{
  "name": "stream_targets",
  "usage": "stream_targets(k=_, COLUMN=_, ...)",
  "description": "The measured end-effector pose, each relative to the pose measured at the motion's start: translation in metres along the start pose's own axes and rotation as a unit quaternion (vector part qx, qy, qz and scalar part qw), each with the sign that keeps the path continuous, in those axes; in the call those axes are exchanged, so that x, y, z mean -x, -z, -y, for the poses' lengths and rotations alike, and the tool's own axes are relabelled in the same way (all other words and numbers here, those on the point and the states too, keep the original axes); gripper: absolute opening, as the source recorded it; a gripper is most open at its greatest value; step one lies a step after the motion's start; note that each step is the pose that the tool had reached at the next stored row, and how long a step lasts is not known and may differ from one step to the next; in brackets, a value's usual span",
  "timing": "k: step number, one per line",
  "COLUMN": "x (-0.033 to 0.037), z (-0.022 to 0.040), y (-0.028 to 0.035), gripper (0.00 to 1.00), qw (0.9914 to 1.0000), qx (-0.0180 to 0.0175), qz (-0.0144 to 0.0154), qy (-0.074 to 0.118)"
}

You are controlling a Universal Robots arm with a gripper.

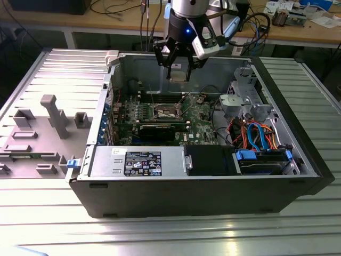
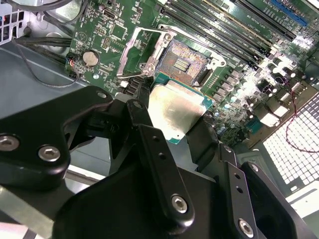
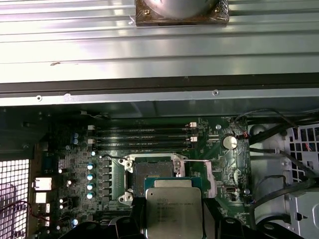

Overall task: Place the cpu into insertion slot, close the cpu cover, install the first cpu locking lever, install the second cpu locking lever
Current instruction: 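Place the cpu into insertion slot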

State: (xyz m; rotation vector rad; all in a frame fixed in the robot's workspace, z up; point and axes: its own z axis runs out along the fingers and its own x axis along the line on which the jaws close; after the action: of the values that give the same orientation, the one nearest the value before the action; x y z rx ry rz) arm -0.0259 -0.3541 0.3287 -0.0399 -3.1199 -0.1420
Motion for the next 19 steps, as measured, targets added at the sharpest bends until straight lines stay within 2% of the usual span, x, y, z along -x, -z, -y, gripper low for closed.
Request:
stream_targets(k=1, x=0.0, z=0.0, y=0.0, gripper=0.55, qw=1.0, qx=0.0, qz=0.0, qy=0.0)
stream_targets(k=3, x=0.0001, z=0.0004, y=-0.0041, gripper=0.55, qw=1.0, qx=0.0, qz=0.0, qy=0.0)
stream_targets(k=19, x=0.0001, z=0.0007, y=-0.0074, gripper=0.55, qw=1.0, qx=0.0, qz=0.0, qy=0.0)
